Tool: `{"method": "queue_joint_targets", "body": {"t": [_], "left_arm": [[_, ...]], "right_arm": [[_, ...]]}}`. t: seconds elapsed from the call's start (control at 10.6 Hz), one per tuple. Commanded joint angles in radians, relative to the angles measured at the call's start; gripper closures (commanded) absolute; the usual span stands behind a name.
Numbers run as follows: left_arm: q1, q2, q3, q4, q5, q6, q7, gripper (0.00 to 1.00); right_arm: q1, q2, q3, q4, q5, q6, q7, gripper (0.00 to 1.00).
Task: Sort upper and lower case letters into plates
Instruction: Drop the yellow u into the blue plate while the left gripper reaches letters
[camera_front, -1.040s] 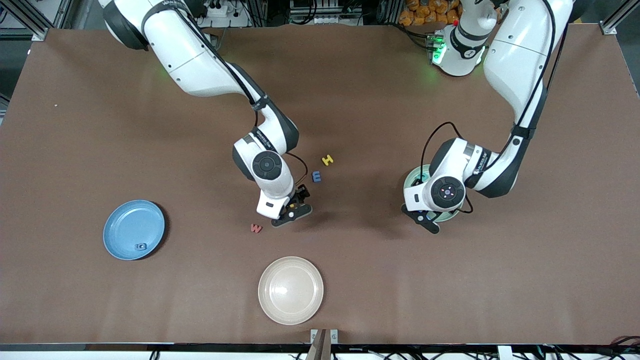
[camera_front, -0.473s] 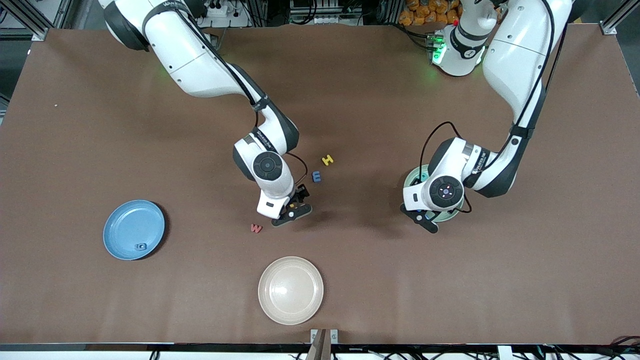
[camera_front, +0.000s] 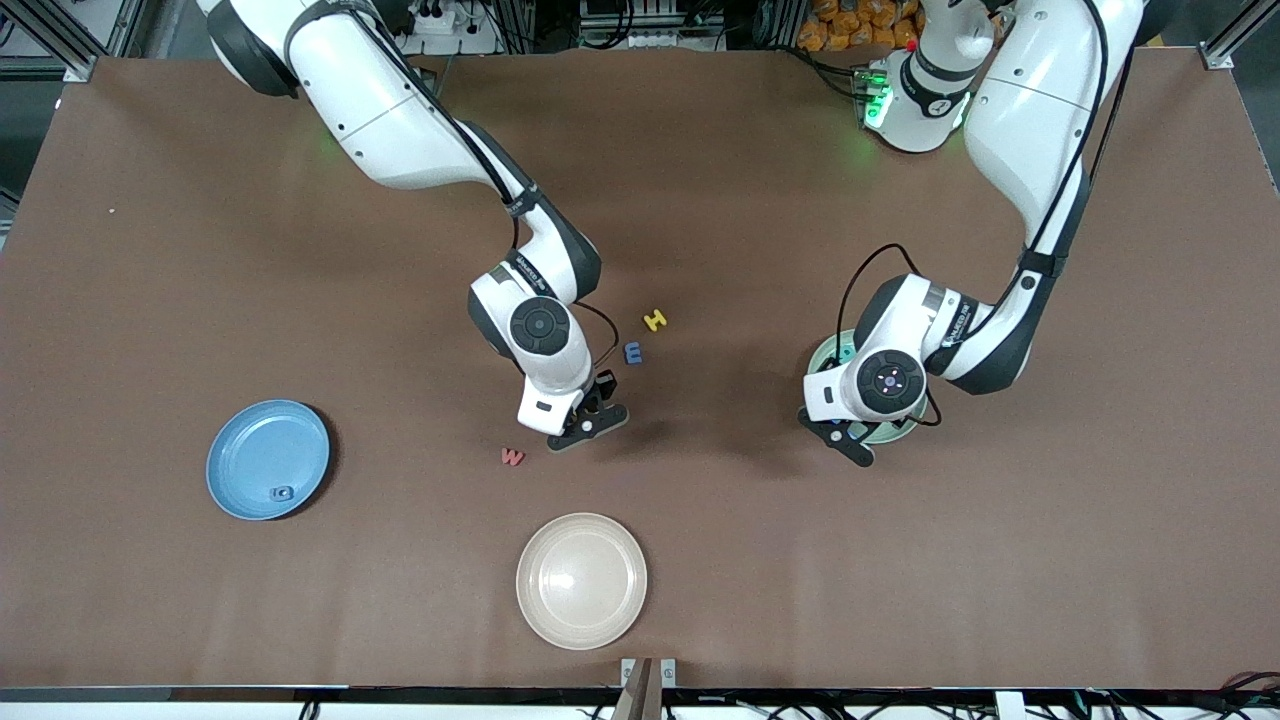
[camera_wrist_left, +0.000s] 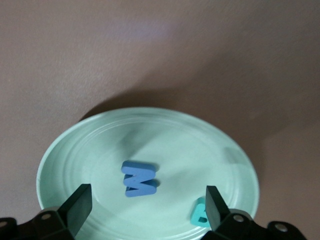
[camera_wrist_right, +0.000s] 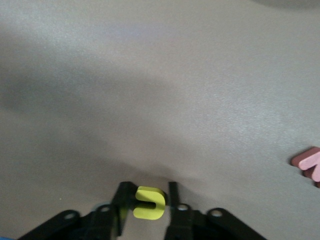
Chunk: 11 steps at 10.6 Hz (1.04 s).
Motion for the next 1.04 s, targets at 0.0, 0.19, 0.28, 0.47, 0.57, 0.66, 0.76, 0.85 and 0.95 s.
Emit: {"method": "queue_joint_targets", "body": {"t": [0.0,0.19,0.28,0.47,0.57,0.66,0.76,0.85,0.95], "left_arm": [[-0.005,-0.018,-0.043,0.008,0.0,-0.002,-0.102,0.0],[-0.007,-0.006,-0.084,0.026,0.001,0.0,-0.196,0.0],[-0.023,0.006,-0.098,0.046,0.001,0.0,-0.248,0.0],[-0.101,0.018,-0.097,0.06,0.001,0.0,-0.384,0.0],[-0.135,0.025,-0.097,0.062,-0.002,0.0,-0.438,0.0],[-0.172,0.022,-0.097,0.065,-0.002,0.0,-0.51,0.0],[-0.195,0.02,-0.1,0.077,-0.008,0.003,-0.565,0.0],[-0.227,0.025,-0.101,0.094,-0.037,0.017,-0.581,0.0],[-0.263,0.025,-0.1,0.094,-0.097,0.046,-0.622,0.0]], "right_arm": [[0.009,-0.001,-0.008,-0.003,-0.007,-0.015,0.014,1.0],[-0.002,-0.024,-0.009,-0.005,-0.007,-0.018,0.015,1.0],[-0.02,-0.041,-0.009,0.001,-0.006,-0.035,0.015,1.0],[-0.108,-0.096,-0.017,0.004,-0.006,-0.07,0.005,1.0],[-0.159,-0.114,-0.018,0.004,-0.006,-0.073,0.003,1.0],[-0.205,-0.117,-0.024,0.003,-0.007,-0.073,0.014,1.0],[-0.236,-0.119,-0.062,0.006,-0.007,-0.073,0.015,1.0],[-0.239,-0.128,-0.143,0.006,-0.009,-0.078,0.005,1.0],[-0.241,-0.127,-0.202,0.004,-0.007,-0.079,0.003,1.0]]}}
